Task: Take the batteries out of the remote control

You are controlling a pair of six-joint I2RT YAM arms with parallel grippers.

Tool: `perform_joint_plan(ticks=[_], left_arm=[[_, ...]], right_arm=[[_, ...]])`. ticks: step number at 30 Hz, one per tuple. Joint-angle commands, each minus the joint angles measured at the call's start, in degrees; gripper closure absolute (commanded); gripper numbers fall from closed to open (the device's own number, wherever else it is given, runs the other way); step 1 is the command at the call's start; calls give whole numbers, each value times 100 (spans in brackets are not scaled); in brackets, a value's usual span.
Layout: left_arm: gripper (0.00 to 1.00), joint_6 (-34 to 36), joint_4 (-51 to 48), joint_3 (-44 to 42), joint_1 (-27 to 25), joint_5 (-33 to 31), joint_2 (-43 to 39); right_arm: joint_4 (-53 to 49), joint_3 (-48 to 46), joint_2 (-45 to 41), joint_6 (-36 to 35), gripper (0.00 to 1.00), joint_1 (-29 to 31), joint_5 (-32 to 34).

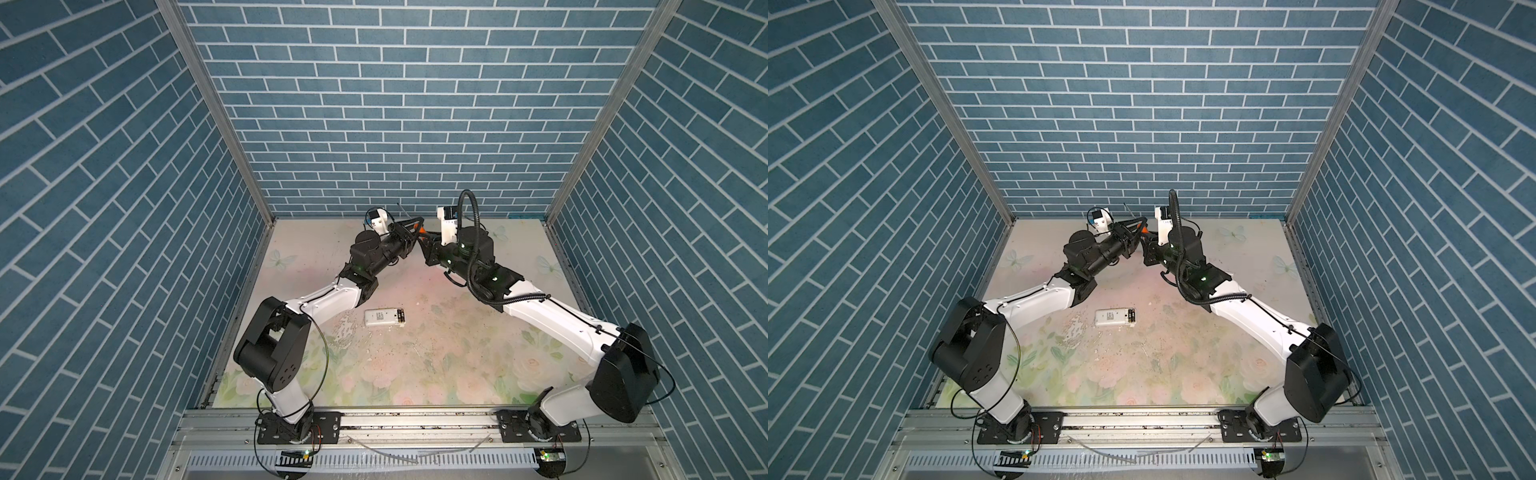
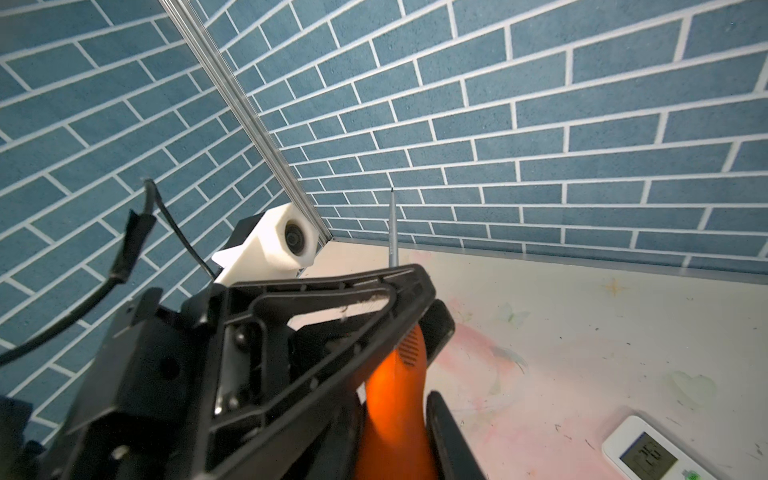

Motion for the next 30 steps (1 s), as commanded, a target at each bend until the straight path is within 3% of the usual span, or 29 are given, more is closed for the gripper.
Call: perform_joint_plan(ticks=[1, 5, 10, 19, 24, 30], left_arm=[[80, 585, -156, -177, -65, 285, -320], [58, 1286, -734, -433, 78, -107, -724], [44, 1895, -1268, -622, 254, -316, -1257], [34, 2494, -2926, -1207, 1058, 123, -2068], [31, 3449, -4584, -1332, 1421, 250, -2228], [30, 4273, -5153, -1406, 1494, 269, -1918]], right_arm=[[-332, 511, -287, -395, 100, -75, 388], [-1036, 649, -339, -421, 100, -135, 409], [-1932, 866, -339, -527, 100, -198, 385], [-3860, 1557, -448, -571, 100, -242, -129], [-5150, 2213, -300, -429, 100, -239, -604], [-5946, 2476, -248, -173, 100, -242, -827]])
